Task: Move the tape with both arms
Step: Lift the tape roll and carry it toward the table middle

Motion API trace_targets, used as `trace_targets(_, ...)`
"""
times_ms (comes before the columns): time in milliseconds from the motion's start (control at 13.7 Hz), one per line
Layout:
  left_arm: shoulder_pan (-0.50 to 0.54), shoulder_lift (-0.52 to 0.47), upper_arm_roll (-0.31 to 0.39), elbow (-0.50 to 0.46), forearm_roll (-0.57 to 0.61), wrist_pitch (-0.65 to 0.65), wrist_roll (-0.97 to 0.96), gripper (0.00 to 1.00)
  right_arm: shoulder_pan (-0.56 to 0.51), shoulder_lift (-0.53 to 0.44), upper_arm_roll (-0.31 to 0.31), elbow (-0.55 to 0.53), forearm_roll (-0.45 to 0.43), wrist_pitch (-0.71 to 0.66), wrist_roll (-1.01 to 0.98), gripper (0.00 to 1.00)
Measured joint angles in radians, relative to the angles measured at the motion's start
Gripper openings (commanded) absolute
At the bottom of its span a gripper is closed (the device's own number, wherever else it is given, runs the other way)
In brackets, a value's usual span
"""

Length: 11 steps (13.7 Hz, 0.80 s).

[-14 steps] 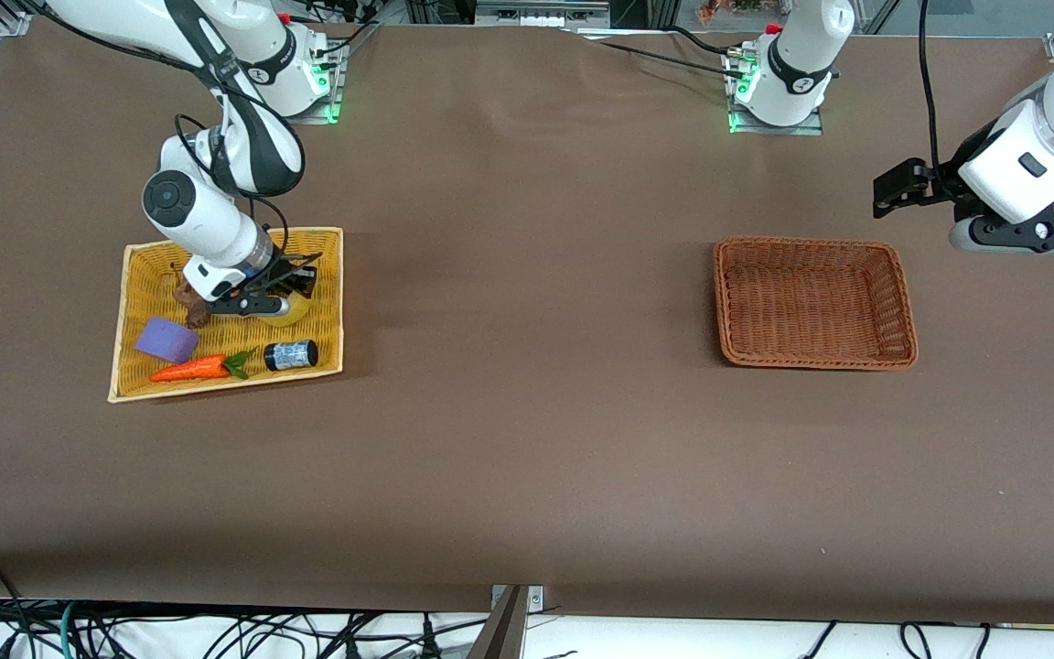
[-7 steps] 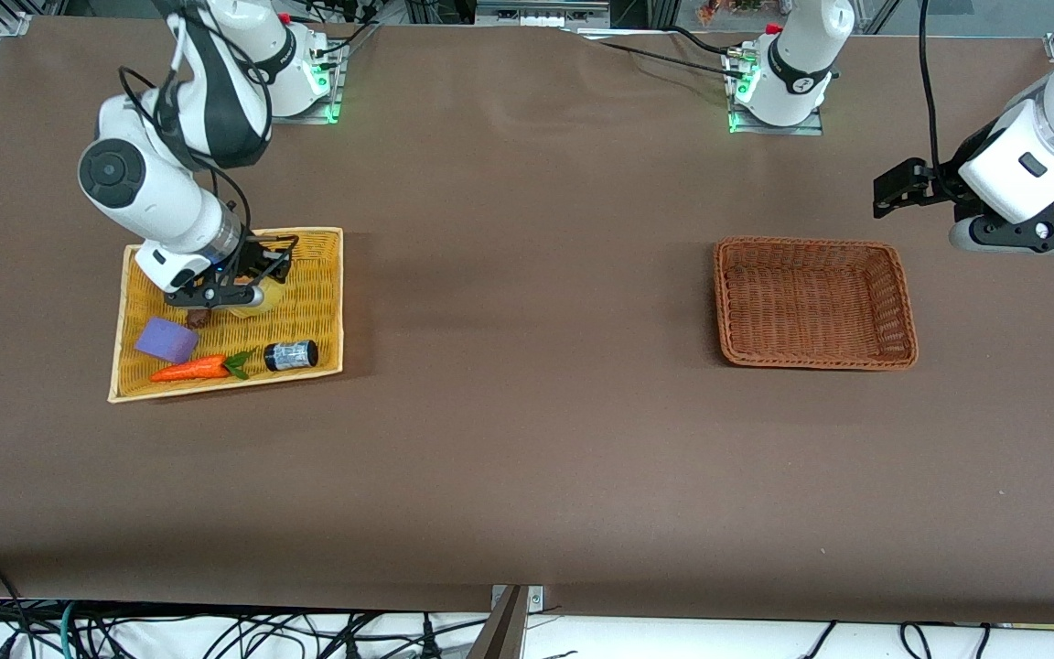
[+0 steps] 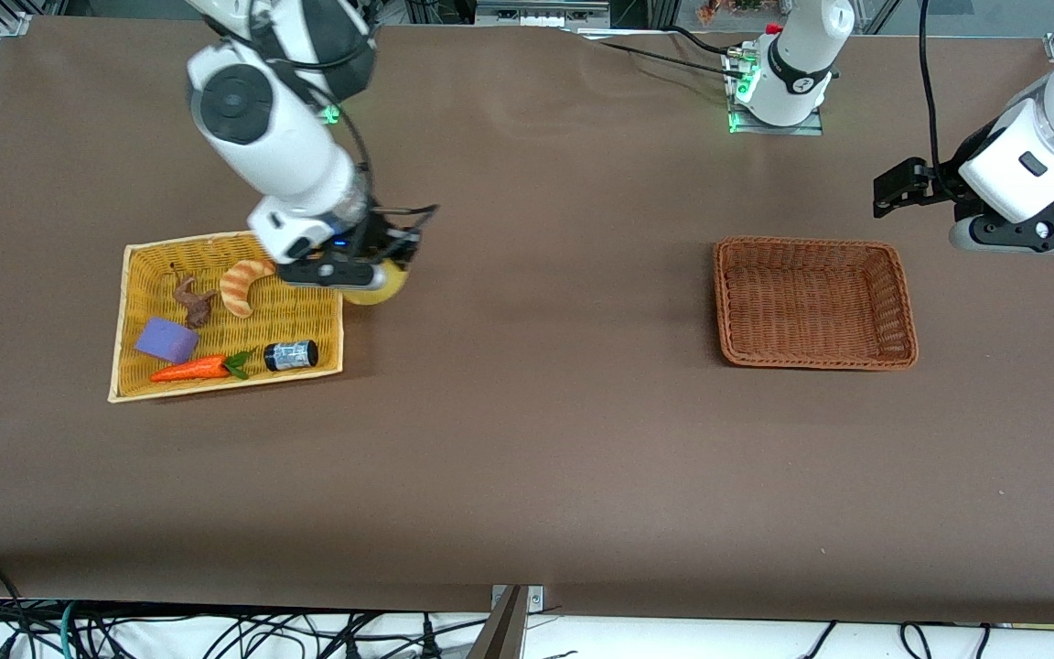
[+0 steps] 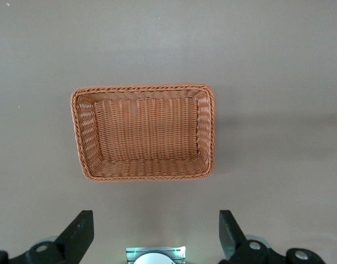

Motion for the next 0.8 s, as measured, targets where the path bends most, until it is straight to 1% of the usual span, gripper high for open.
trace_targets(218, 0.000, 0.000, 0.000, 0.001, 0.000, 0.000, 0.000, 1.00, 0.156, 0.176, -0.002, 0.149, -0.076, 0.016, 0.155, 0.02)
trace_targets(291, 0.000, 0.000, 0.000, 0.001, 0.000, 0.000, 0.000, 1.00, 0.198, 0.226, -0.003, 0.182, -0.105, 0.043, 0.191, 0.02)
trace_targets(437, 0.000, 0.000, 0.000, 0.001, 0.000, -0.001, 0.000, 1.00, 0.263, 0.311, -0.005, 0.213, -0.169, 0.121, 0.251, 0.03)
trace_targets(583, 0.000, 0.000, -0.001, 0.001, 0.000, -0.001, 0.000, 1.00, 0.303, 0.394, -0.009, 0.219, -0.225, 0.186, 0.294, 0.03)
trace_targets(801, 0.000, 0.000, -0.001, 0.002, 0.000, -0.001, 0.000, 1.00, 0.312, 0.491, -0.014, 0.227, -0.258, 0.231, 0.302, 0.04)
